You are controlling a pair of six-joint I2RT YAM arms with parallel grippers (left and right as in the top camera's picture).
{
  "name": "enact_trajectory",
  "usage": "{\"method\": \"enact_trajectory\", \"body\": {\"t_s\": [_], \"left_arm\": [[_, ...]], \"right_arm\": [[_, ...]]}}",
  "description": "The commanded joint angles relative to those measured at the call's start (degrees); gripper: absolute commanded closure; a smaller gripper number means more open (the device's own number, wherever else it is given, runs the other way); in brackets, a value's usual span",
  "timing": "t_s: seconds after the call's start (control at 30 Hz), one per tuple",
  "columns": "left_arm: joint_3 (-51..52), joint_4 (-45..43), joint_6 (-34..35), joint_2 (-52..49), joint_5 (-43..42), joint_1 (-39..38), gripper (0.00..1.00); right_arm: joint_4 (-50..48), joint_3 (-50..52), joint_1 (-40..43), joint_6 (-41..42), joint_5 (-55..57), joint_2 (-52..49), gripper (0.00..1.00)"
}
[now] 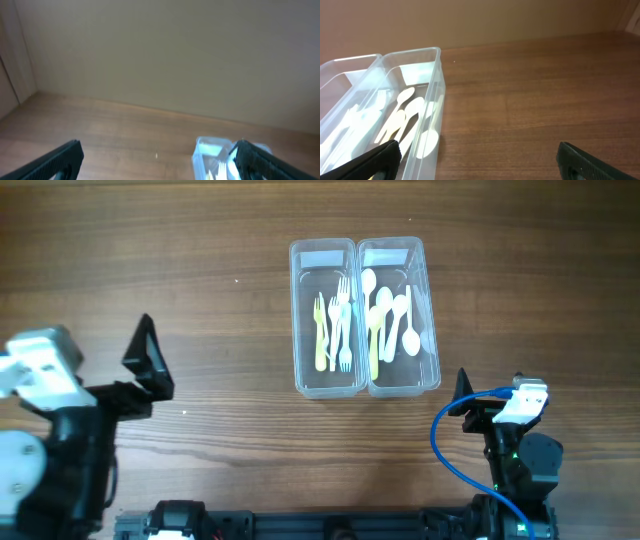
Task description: Pack container
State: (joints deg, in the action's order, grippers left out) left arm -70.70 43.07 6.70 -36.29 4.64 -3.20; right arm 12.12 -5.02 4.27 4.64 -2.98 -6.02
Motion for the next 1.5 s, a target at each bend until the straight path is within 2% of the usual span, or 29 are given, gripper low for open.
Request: {"method": "enact_trajectory", "body": {"t_s": [0.0,0.57,0.77,1.2,1.47], "left_arm": [[10.9,-5.4,-0.3,5.9,-0.7,0.5,0.0],[47.8,-21.5,-0.3,28.2,-0.7,0.5,0.0],[57.8,-25.7,-0.3,35.3,-0.7,0.5,0.0],[65.4,-25.7,-0.3,36.1,-0.7,0.5,0.0],[65.4,-26.1,-0.3,36.1,-0.7,0.5,0.0]], "right_arm": [[-0.3,0.0,-0.1,0.0,-1.1,0.9,0.0],[-0.3,0.0,-0.1,0.0,-1.1,0.9,0.0],[-0.3,0.0,-0.1,0.0,-1.1,0.9,0.0],[-0.3,0.0,-0.1,0.0,-1.1,0.9,0.0],[-0.3,0.0,-0.1,0.0,-1.1,0.9,0.0]]}}
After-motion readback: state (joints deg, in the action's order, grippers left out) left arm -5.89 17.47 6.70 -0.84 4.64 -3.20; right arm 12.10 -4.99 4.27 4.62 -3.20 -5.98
